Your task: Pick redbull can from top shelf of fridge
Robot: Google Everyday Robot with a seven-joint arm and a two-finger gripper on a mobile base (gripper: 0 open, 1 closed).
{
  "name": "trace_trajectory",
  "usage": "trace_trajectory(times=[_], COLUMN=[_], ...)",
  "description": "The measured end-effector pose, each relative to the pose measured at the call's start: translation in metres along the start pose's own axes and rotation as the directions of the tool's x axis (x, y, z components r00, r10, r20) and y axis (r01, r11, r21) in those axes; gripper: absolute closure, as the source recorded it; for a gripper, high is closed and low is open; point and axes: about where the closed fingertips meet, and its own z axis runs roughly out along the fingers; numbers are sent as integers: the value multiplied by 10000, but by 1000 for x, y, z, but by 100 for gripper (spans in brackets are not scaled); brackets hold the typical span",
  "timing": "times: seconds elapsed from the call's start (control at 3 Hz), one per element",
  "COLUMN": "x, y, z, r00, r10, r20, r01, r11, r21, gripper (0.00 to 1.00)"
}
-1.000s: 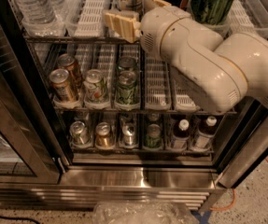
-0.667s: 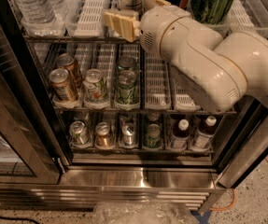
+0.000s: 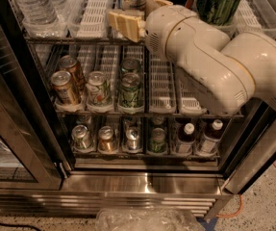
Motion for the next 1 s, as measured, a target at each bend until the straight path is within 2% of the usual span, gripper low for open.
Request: trace_trajectory(times=[0.67,1.0], x=[-4,-5], y=[0,3], z=[1,1], r00=[10000,10000], r10=[-7,-82], r20=[2,31], r01=[7,82], r11=[10000,10000], r21=[-5,-44], gripper=[100,100])
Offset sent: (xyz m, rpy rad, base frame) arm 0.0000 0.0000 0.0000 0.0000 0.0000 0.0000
